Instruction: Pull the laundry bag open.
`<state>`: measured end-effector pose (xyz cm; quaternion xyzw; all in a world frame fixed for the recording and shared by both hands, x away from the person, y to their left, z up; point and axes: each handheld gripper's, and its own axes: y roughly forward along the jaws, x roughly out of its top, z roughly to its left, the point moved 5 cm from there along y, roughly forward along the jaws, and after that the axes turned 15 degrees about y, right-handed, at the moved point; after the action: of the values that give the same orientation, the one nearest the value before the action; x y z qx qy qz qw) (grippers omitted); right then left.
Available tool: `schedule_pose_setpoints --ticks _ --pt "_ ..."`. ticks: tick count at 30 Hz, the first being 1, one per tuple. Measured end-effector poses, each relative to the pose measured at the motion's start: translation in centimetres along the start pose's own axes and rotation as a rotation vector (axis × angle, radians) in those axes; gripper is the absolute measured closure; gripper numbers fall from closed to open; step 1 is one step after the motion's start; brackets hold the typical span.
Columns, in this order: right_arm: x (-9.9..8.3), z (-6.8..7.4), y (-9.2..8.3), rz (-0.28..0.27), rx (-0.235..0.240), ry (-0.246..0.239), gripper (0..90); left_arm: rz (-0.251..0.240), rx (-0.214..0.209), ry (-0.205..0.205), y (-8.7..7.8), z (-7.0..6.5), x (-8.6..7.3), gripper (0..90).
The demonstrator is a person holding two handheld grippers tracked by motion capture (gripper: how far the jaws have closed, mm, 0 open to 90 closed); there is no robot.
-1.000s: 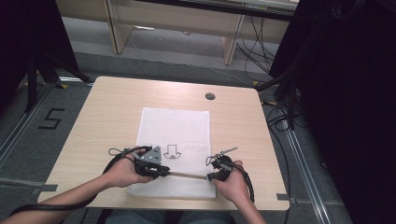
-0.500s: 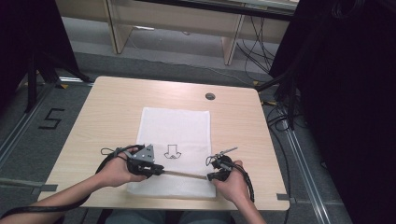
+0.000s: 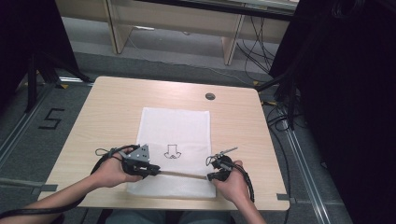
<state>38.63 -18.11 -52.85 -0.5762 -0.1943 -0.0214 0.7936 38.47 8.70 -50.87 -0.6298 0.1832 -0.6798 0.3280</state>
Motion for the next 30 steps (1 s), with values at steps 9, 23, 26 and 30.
schedule_pose_setpoints --ticks 9,23,26,30 --pt "0.1 -0.1 0.1 -0.014 0.008 -0.022 90.0 -0.005 -0.004 0.011 -0.1 0.0 -0.2 82.1" --pt "0.1 -0.1 0.1 -0.014 0.008 -0.021 90.0 0.001 0.005 -0.006 -0.9 0.2 -0.8 82.1" --pt "0.1 -0.1 0.1 -0.013 0.007 -0.012 90.0 -0.006 0.001 -0.006 -0.9 0.2 -0.8 82.1" --pt "0.1 -0.1 0.1 -0.011 0.009 -0.017 90.0 0.004 0.007 0.002 -1.2 0.4 -1.1 82.1"
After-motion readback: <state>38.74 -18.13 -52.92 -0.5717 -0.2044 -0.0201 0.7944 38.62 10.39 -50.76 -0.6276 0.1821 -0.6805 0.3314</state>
